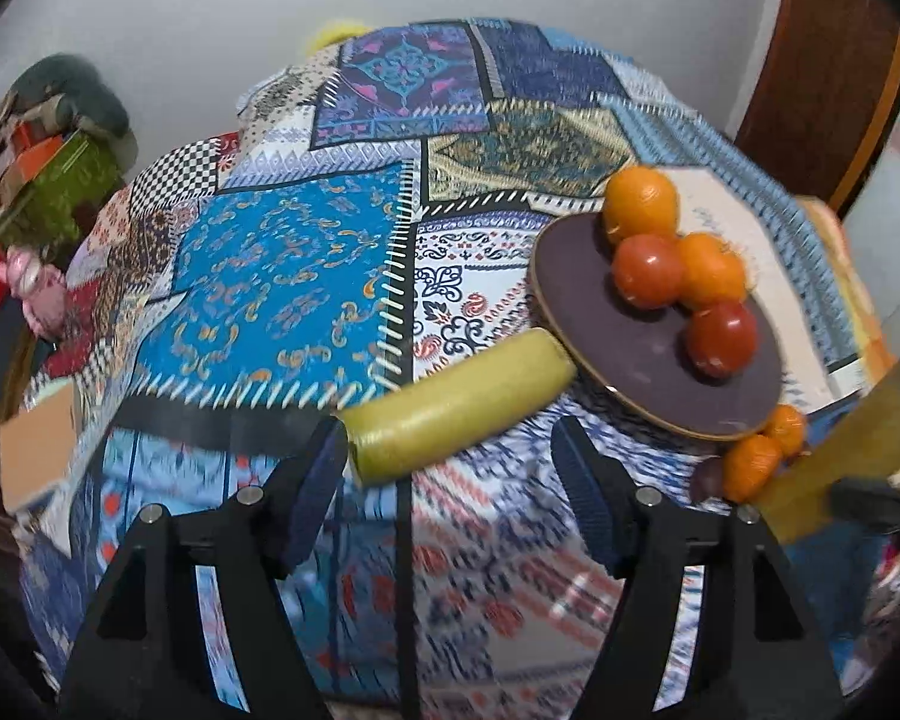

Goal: Organize fruits
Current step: 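Grasp the other yellow gourd with the left tool while the right tool lifts its gourd upright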

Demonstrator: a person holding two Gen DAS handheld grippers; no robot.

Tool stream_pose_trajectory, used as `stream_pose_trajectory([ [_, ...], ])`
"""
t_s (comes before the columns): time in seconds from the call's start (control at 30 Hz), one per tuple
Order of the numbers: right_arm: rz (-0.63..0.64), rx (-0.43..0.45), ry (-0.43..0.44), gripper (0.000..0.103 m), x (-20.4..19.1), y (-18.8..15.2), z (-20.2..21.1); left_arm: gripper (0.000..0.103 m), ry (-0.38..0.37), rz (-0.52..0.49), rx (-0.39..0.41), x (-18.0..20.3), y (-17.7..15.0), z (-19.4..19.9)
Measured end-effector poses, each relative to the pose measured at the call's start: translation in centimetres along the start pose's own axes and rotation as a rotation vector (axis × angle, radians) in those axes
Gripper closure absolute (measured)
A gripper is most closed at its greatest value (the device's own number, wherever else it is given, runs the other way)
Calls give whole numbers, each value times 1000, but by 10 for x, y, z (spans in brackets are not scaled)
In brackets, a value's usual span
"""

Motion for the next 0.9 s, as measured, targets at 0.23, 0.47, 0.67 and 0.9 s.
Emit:
stream_pose_trajectory([
  [0.23, -29, 0, 0, 69, 8, 4, -8, 28, 15, -98, -62, -4, 7, -36],
  [0.47, -50, -5, 16, 69, 11, 3, -11, 35, -56, -100, -83, -3, 9, -47],
  [0.67, -55, -14, 17, 69, 9, 0, -12, 56, -85, -63, -70, 0, -1, -35],
  [0.9, -70, -25, 20, 69, 8, -6, -15, 68, -106, -41, -65, 15, -21, -12],
])
Point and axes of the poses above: each gripper's, at about its wrist camera, not at the fingertips, and z roughly against the way its jaws point, x to its right, y to its top, the point moved 4 cm from there along -z, roughly the way its jaws point, and after that the axes turned 12 degrees about -y, right-handed, at the moved point
